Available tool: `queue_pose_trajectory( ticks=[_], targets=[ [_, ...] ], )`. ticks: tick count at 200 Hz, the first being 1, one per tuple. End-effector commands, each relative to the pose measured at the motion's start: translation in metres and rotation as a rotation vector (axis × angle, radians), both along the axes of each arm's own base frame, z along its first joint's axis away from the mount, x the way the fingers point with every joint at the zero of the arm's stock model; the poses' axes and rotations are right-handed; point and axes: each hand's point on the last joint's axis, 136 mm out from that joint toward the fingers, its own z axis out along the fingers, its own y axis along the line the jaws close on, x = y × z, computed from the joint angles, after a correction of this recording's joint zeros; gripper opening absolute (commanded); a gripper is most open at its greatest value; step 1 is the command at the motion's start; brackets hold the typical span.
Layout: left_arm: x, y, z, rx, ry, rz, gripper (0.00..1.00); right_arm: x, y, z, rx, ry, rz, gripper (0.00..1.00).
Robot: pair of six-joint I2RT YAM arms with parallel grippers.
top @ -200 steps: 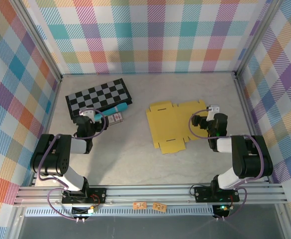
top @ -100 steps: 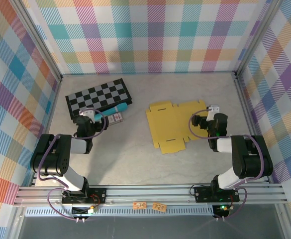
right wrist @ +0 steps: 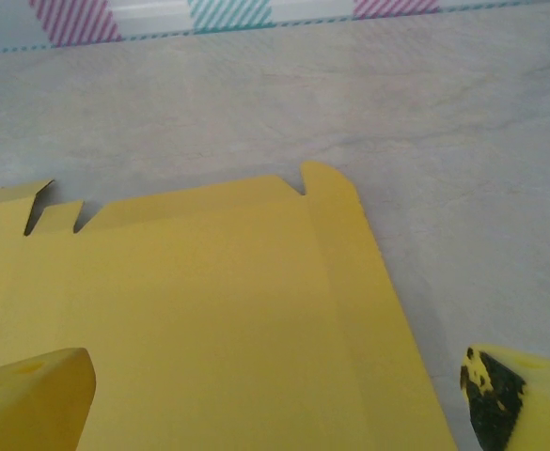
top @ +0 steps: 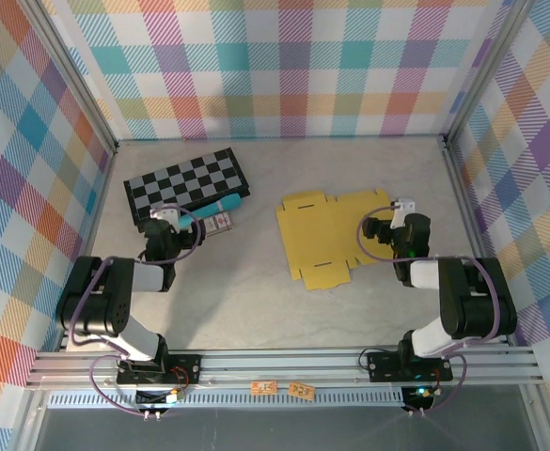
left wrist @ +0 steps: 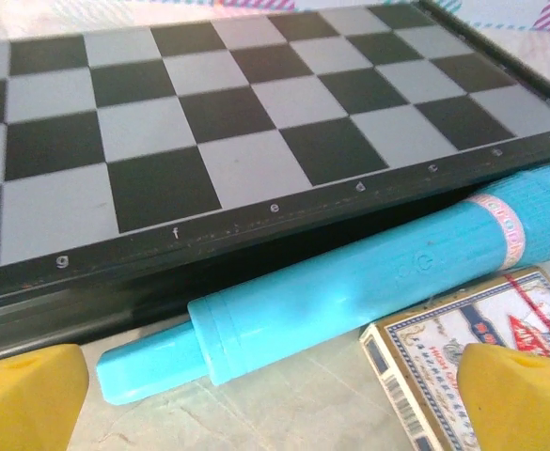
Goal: Fold the paper box
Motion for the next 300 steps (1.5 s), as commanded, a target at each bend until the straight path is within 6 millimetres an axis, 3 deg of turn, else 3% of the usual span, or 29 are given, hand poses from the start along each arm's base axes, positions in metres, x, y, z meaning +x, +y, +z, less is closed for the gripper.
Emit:
queue_pose_trajectory(
  ticks=[1,26,63,74,83,90,97,101,110,118,139,153,169,207,233,300],
  targets=[
    [-0.01,0.0,0.055,0.086,-0.121,0.067,1.0,-0.005,-0.02,0.046,-0.019,-0.096,-0.14,0.99],
    [-0.018,-0.011,0.116,0.109,-0.217,0.114,1.0,-0.019,-0.036,0.11,-0.077,-0.184,-0.251,0.99],
    [-0.028,-0.059,0.23,0.085,-0.37,0.115,1.0,-0.026,-0.042,0.253,0.031,-0.229,-0.33,0.99],
    [-0.035,-0.047,0.253,-0.041,-0.289,0.279,1.0,-0.028,-0.044,0.277,0.129,-0.157,-0.384,0.99],
    [-0.049,-0.034,0.249,-0.195,-0.088,0.395,1.0,-0.026,-0.034,0.285,0.239,-0.061,-0.362,0.99],
    [-0.055,-0.032,0.245,-0.286,0.012,0.455,1.0,-0.029,-0.022,0.277,0.303,0.045,-0.333,0.99],
    [-0.043,-0.044,0.238,-0.378,0.094,0.396,1.0,-0.034,-0.014,0.267,0.417,0.111,-0.345,0.99],
    [-0.032,-0.064,0.234,-0.473,0.15,0.284,1.0,-0.035,-0.007,0.263,0.477,0.124,-0.322,0.99],
    [-0.015,-0.1,0.222,-0.656,0.252,0.107,0.85,-0.03,0.014,0.266,0.559,0.105,-0.186,1.0],
    [-0.011,-0.123,0.207,-0.749,0.334,0.061,0.83,-0.029,0.023,0.261,0.597,0.125,-0.159,0.91],
    [-0.014,-0.185,0.153,-0.781,0.59,-0.029,0.72,-0.028,0.035,0.208,0.617,0.36,-0.228,0.73],
    [-0.018,-0.213,0.118,-0.75,0.722,-0.044,0.61,-0.024,0.048,0.175,0.623,0.495,-0.201,0.7],
    [-0.016,-0.243,0.097,-0.774,0.784,-0.089,0.6,-0.019,0.058,0.145,0.632,0.591,-0.17,0.7],
    [-0.002,-0.263,0.038,-0.704,0.868,-0.068,0.6,-0.01,0.059,0.088,0.614,0.753,-0.191,0.72],
    [0.012,-0.274,0.015,-0.698,0.858,-0.097,0.6,-0.006,0.054,0.054,0.617,0.852,-0.221,0.71],
    [0.044,-0.276,-0.026,-0.678,0.837,-0.087,0.59,0.007,0.042,0.022,0.629,0.911,-0.236,0.71]
  ],
)
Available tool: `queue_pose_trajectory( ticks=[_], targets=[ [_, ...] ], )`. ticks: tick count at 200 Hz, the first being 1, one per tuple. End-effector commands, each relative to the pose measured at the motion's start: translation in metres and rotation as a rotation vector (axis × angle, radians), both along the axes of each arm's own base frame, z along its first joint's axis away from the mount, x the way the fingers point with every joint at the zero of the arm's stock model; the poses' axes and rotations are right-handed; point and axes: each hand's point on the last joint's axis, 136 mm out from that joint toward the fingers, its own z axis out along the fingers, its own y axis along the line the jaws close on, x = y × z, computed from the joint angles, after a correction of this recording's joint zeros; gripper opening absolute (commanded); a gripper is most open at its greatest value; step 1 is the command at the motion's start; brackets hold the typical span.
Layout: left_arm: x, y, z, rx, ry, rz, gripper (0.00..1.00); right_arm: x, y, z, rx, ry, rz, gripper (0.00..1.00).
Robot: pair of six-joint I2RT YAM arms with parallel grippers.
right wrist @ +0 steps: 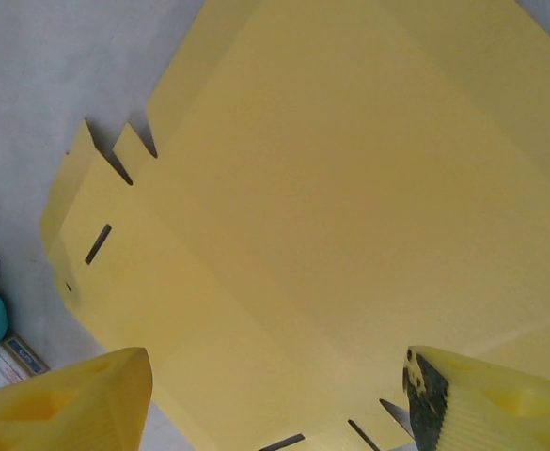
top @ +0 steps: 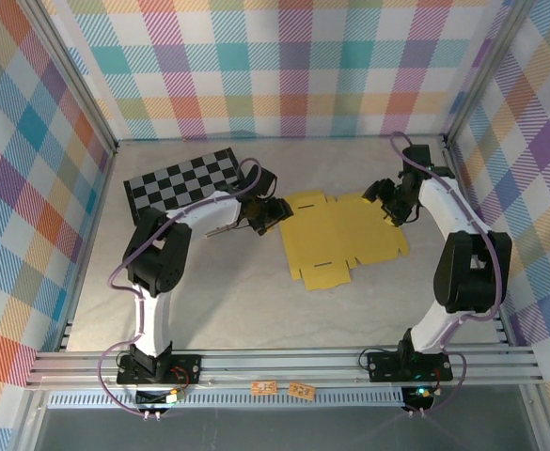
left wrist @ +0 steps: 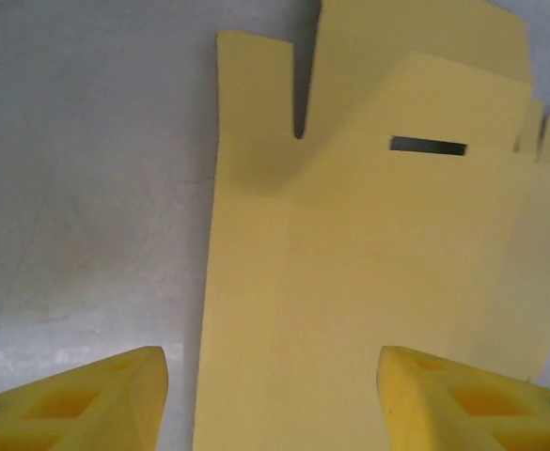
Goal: Fold the paper box
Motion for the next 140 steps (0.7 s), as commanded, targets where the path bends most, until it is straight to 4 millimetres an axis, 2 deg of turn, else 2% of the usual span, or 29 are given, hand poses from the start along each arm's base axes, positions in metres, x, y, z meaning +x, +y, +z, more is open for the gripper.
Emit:
queue_pose_trajectory(
  ticks=[1,25,54,92,140],
  targets=[
    [0.023,0.0,0.003,-0.032,-0.055,0.009,0.59,0.005,0.002,-0.003,0.034,0.007,0.031,0.71],
    [0.04,0.002,0.003,-0.084,-0.101,0.025,0.57,0.01,0.001,-0.013,0.042,0.032,0.038,0.71],
    [0.052,-0.006,0.0,-0.168,-0.132,0.009,0.53,0.012,0.002,-0.022,0.058,0.055,0.037,0.7],
    [0.052,-0.007,-0.012,-0.16,-0.103,-0.005,0.51,0.016,0.003,-0.025,0.068,0.063,0.041,0.7],
    [0.046,0.001,-0.01,-0.125,-0.097,0.002,0.52,0.02,0.0,-0.029,0.054,0.068,0.042,0.7]
  ],
)
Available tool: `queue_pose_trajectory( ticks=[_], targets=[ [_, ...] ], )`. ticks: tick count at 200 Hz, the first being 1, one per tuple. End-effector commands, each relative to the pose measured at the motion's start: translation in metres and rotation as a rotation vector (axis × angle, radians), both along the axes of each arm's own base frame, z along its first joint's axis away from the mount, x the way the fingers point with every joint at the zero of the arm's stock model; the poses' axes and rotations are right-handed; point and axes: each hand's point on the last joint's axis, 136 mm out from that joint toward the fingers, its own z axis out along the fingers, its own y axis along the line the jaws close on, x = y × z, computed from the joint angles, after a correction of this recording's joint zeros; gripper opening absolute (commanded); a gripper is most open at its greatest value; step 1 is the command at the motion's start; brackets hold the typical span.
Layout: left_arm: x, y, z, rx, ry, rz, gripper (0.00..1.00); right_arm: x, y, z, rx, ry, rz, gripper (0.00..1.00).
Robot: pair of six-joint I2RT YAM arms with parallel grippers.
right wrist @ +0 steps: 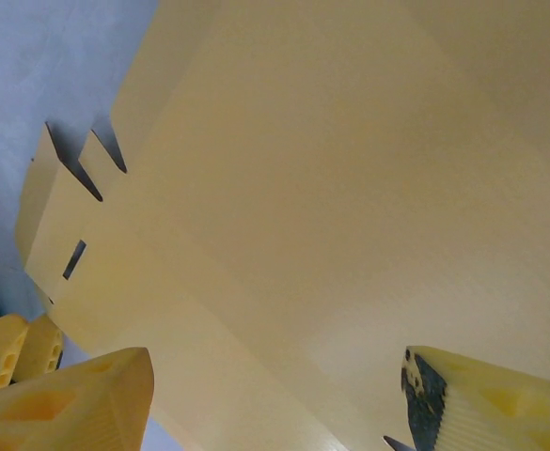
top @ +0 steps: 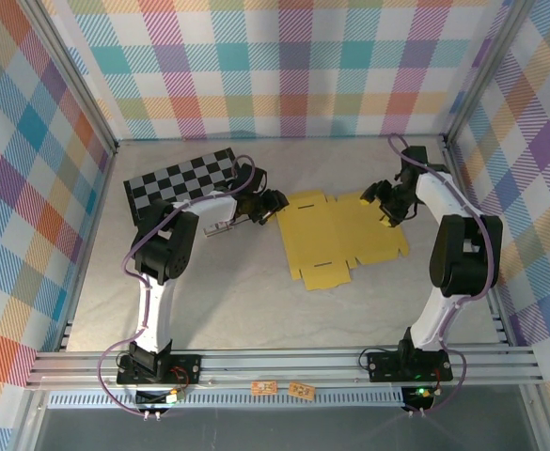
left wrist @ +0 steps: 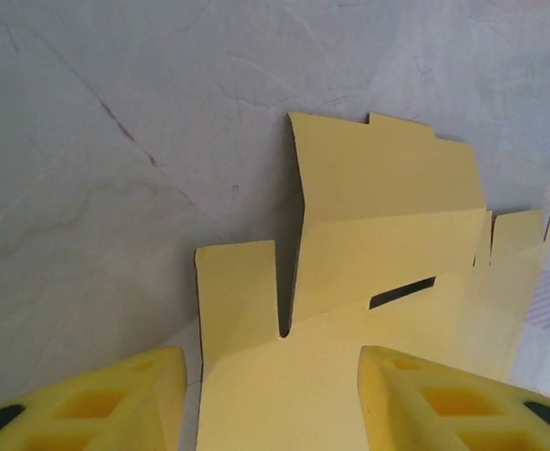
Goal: Fold the paper box
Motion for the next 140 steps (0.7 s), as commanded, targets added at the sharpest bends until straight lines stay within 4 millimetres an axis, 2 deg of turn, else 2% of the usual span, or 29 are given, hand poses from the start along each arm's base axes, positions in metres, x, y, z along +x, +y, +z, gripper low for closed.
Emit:
queue_pose_trajectory(
  ticks=[1,38,80,106,125,140],
  targets=[
    [-0.005,0.001,0.007,0.008,0.0,-0.014,0.52,0.004,-0.001,-0.003,0.005,0.009,0.018,0.7],
    [-0.008,-0.003,-0.002,-0.013,0.029,-0.024,0.53,0.0,-0.004,-0.023,-0.01,0.066,0.025,0.68],
    [-0.006,-0.011,-0.006,-0.059,0.035,-0.031,0.51,-0.001,-0.002,-0.036,0.003,0.097,0.037,0.68],
    [-0.006,-0.017,-0.01,-0.115,0.033,-0.029,0.45,-0.004,-0.002,-0.047,0.003,0.131,0.048,0.68],
    [-0.005,-0.018,-0.009,-0.146,0.02,-0.021,0.37,-0.005,0.0,-0.05,0.016,0.14,0.055,0.68],
    [-0.005,-0.018,-0.006,-0.159,0.007,-0.017,0.35,-0.005,0.001,-0.051,0.027,0.142,0.061,0.68]
  ],
)
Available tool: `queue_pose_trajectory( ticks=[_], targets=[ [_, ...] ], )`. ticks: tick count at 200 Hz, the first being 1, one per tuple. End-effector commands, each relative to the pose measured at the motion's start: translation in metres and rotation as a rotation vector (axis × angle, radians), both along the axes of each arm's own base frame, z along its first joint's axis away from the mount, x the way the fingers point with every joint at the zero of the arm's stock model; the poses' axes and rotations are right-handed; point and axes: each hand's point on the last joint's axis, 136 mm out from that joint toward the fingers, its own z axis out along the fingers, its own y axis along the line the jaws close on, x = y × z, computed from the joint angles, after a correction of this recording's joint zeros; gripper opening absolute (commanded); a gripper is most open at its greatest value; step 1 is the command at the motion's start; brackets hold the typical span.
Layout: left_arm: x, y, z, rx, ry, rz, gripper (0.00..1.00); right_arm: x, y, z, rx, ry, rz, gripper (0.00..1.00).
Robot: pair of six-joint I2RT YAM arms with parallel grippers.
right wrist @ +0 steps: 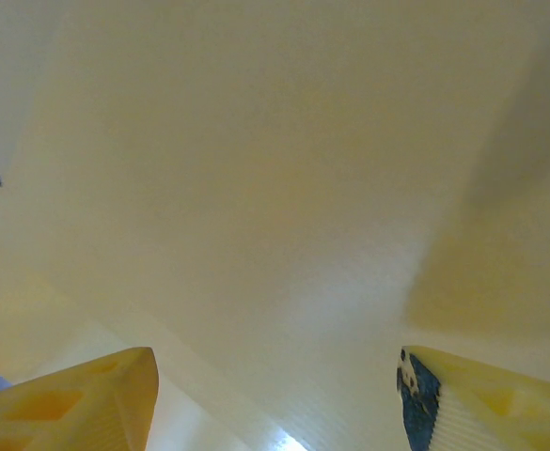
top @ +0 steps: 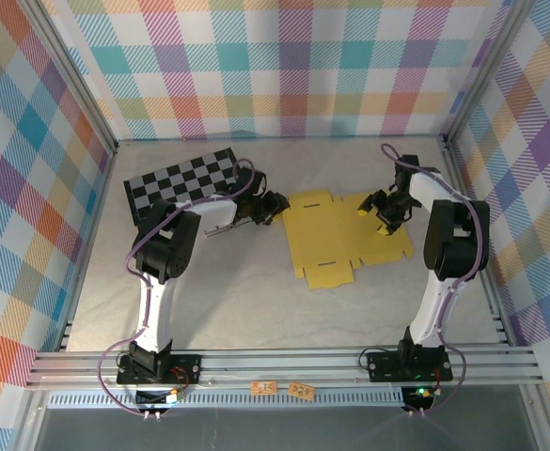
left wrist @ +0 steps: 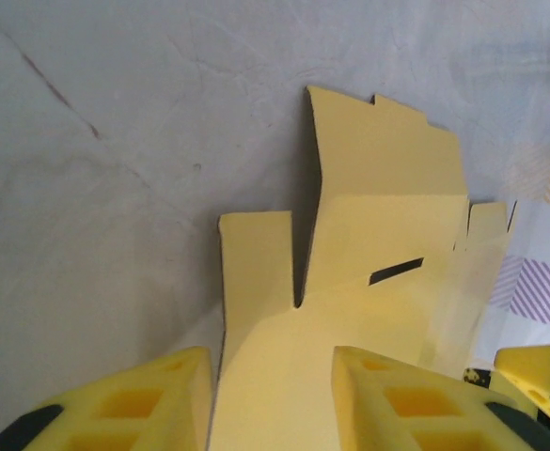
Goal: Fold the paper box
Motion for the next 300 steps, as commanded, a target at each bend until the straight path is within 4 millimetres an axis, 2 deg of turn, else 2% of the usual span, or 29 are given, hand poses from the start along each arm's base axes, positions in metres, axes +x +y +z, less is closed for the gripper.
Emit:
queue_pose_trajectory(
  ticks=[1,37,54,108,166,218,262,289,300],
  targets=[
    [0.0,-0.006,-0.001,-0.057,-0.01,0.0,0.35,-0.001,0.004,0.002,0.034,0.01,0.024,0.68],
    [0.001,-0.006,0.003,-0.064,-0.025,-0.004,0.35,-0.001,0.006,-0.002,0.045,0.03,0.04,0.68],
    [-0.003,0.002,0.0,0.0,-0.01,-0.007,0.41,0.0,0.006,-0.003,0.045,0.033,0.049,0.68],
    [-0.005,0.0,-0.014,0.02,0.014,-0.037,0.43,0.004,0.01,-0.007,0.075,0.057,0.067,0.68],
    [0.003,-0.022,-0.019,-0.049,-0.029,-0.077,0.42,0.003,0.014,-0.015,0.104,0.096,0.086,0.68],
    [0.005,-0.025,-0.001,-0.145,-0.094,-0.044,0.34,0.004,0.015,-0.019,0.116,0.112,0.099,0.68],
    [0.005,-0.035,0.02,-0.209,-0.137,-0.06,0.09,0.012,0.017,-0.014,0.125,0.099,0.115,0.68],
    [0.005,-0.033,0.028,-0.205,-0.15,-0.049,0.0,0.016,0.018,-0.011,0.133,0.089,0.119,0.68],
    [0.005,-0.031,0.032,-0.197,-0.157,-0.04,0.0,0.017,0.018,-0.008,0.136,0.083,0.119,0.68]
  ],
)
